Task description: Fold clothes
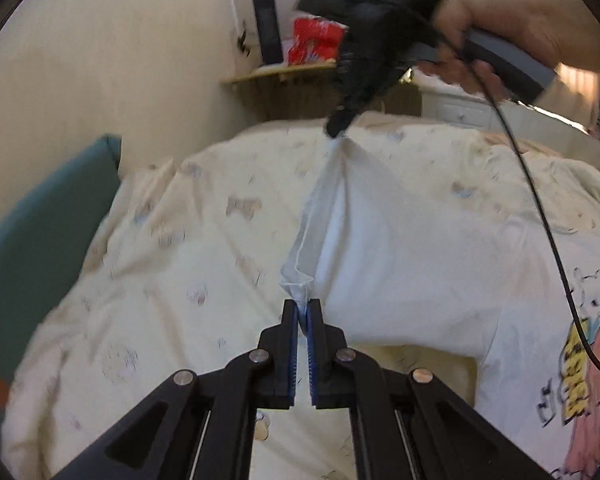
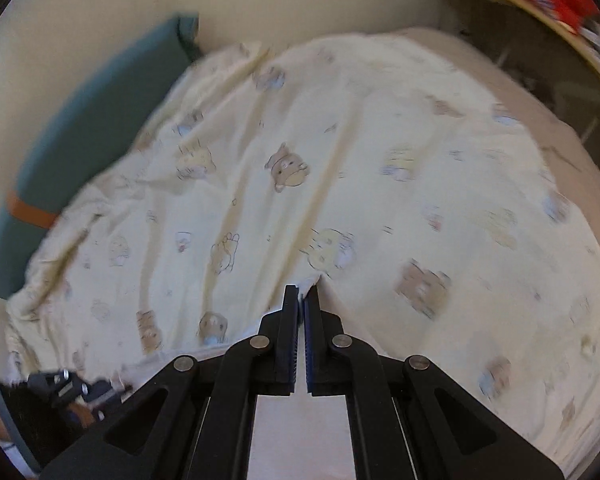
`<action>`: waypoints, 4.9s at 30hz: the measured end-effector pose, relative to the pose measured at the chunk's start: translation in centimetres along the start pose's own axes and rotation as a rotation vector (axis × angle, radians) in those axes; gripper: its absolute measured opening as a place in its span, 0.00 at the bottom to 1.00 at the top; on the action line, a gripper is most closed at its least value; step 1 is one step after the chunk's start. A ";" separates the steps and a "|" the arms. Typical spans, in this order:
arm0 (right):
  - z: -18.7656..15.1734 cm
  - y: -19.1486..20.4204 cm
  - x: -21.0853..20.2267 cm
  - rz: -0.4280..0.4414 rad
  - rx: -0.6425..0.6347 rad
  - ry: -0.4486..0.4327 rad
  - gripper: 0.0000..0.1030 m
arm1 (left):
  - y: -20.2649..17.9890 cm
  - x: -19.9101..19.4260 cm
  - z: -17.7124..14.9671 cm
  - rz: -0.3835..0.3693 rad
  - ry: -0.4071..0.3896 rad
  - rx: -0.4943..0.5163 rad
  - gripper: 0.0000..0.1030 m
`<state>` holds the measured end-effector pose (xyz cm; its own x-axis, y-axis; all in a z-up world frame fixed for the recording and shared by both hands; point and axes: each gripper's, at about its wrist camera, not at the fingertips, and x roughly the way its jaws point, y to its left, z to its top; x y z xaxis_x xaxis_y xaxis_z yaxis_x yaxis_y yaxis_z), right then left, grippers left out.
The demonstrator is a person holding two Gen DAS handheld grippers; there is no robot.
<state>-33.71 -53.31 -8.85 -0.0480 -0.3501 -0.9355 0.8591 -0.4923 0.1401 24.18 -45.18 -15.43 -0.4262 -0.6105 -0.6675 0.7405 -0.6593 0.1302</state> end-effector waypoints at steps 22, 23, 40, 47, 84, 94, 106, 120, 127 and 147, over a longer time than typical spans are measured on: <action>-3.0 2.5 0.5 0.045 -0.042 -0.059 0.12 | 7.6 4.4 -5.6 -0.107 0.193 -0.357 0.20; -5.5 2.3 -0.5 0.052 -0.046 -0.061 0.12 | 6.6 3.1 -5.8 -0.194 0.175 -0.346 0.20; -46.2 0.2 -8.9 0.080 0.077 0.080 0.54 | -3.6 -6.7 -18.4 -0.645 0.494 -0.163 0.42; -51.5 -1.2 -8.4 0.061 0.199 0.115 0.54 | -5.9 -9.5 -19.9 -0.675 0.512 -0.142 0.00; -60.4 -3.4 -11.5 0.025 0.221 0.140 0.55 | -2.0 -14.6 -28.4 -0.746 0.710 -0.303 0.03; -60.6 -5.3 -11.5 0.012 0.283 0.137 0.54 | 1.6 -18.0 -26.5 -0.831 0.715 -0.331 0.02; -76.5 -9.2 -15.5 0.145 0.664 0.136 0.75 | -1.5 -14.7 -29.2 -0.746 0.864 -0.181 0.02; -89.1 -2.1 -9.0 0.298 0.918 0.174 0.43 | -1.9 -14.7 -28.7 -0.665 0.881 -0.088 0.02; -87.7 -0.1 -8.5 0.235 0.817 0.207 0.02 | -2.3 -15.5 -27.7 -0.661 0.853 -0.059 0.02; -94.0 1.2 -10.9 0.191 0.887 0.338 0.01 | -3.6 -16.8 -30.0 -0.691 0.950 0.114 0.01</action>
<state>15.70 24.83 -29.02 0.3204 -0.3069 -0.8962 0.1338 -0.9219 0.3635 44.23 -19.41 -26.65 -0.1254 0.4312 -0.8935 0.4328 -0.7866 -0.4403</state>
